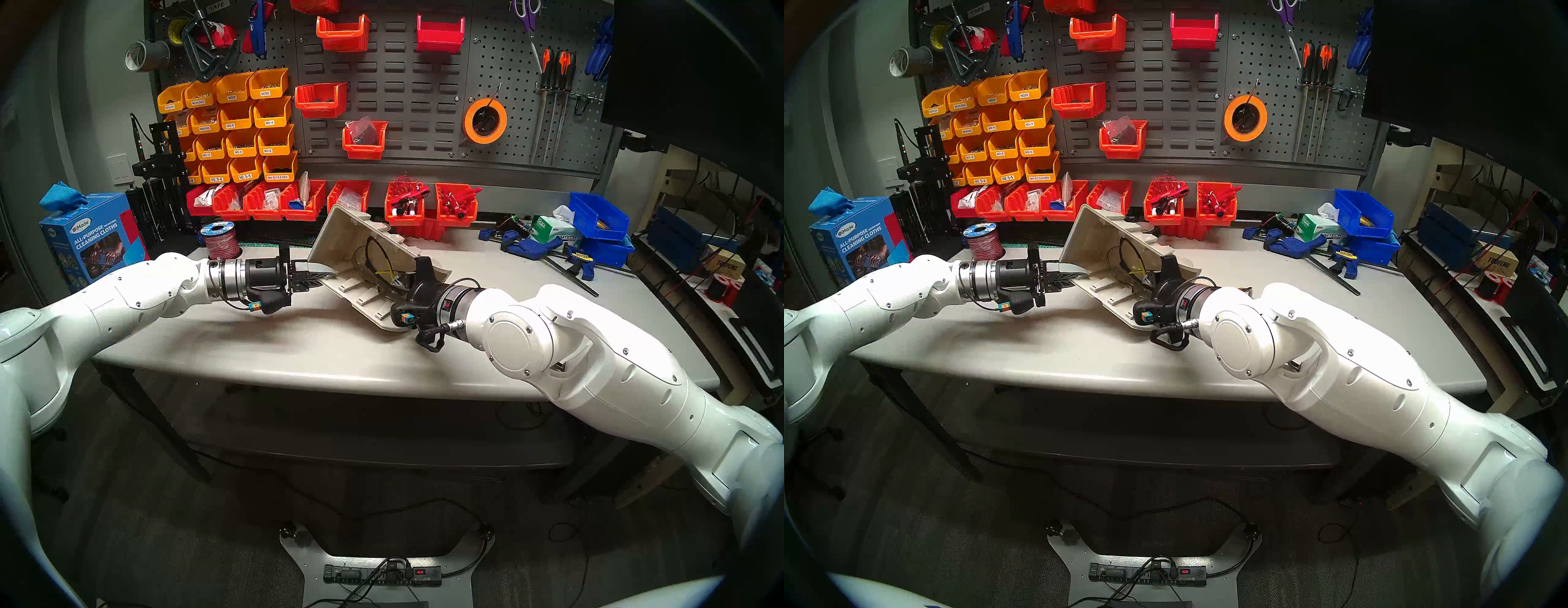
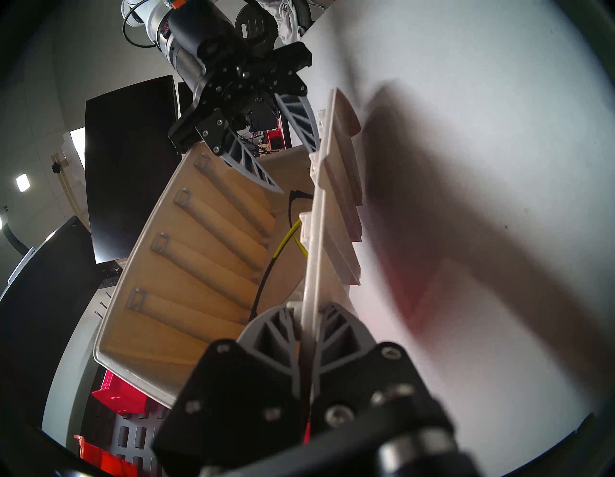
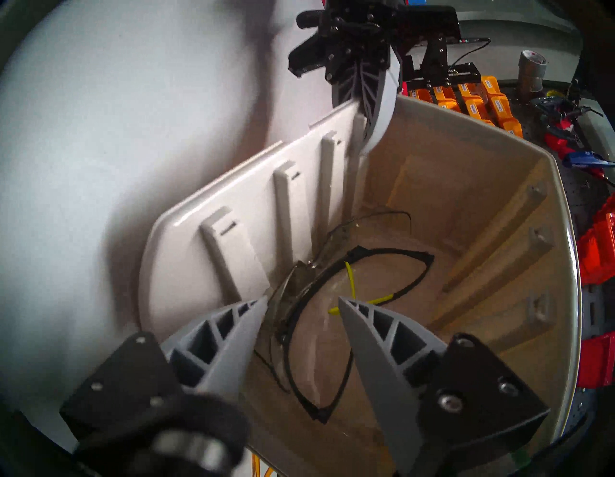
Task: Take out tools from the storage box
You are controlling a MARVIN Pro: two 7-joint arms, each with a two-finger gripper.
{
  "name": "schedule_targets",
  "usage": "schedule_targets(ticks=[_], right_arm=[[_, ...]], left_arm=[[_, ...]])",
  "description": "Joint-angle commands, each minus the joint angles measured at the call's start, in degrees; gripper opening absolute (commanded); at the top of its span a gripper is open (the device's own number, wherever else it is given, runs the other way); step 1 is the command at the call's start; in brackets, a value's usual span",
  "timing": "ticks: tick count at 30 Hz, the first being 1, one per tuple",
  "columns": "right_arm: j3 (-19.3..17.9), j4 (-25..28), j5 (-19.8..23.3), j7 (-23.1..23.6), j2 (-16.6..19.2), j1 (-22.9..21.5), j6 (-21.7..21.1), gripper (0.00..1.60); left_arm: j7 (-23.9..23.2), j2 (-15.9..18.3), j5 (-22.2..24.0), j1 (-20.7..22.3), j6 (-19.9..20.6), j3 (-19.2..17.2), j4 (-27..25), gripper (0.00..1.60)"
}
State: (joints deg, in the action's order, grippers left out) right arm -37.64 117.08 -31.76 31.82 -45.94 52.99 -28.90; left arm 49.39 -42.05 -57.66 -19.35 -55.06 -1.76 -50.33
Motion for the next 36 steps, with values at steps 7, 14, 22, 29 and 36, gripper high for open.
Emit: schedule_targets(ticks=[7, 14, 22, 29, 36], right_arm=[[0.47, -0.22, 0.58, 4.61, 0.70, -1.48, -1.06, 0.99], [1.40, -0.77, 0.98, 8.71, 1.26, -2.81, 0.69, 1.17], [3.30, -3.19, -0.33, 10.69, 0.39, -4.78, 2.10, 1.14], [4.39, -5.19, -1.66, 10.76, -0.16, -5.48, 2.04, 0.99], [5.39, -7.35, -3.00, 11.48, -1.12, -5.96, 1.42, 1.10]], left_arm=[[4.46, -0.07, 1.38, 1.97, 0.06, -0.57, -0.14, 0.00], [4.38, -0.06, 1.41, 1.97, 0.06, -0.58, -0.16, 0.00], [4.19, -0.04, 1.45, 1.93, 0.06, -0.66, -0.21, 0.00], [3.95, -0.02, 1.49, 1.88, 0.06, -0.78, -0.26, 0.00], [3.67, -0.01, 1.54, 1.82, 0.06, -0.92, -0.27, 0.00]])
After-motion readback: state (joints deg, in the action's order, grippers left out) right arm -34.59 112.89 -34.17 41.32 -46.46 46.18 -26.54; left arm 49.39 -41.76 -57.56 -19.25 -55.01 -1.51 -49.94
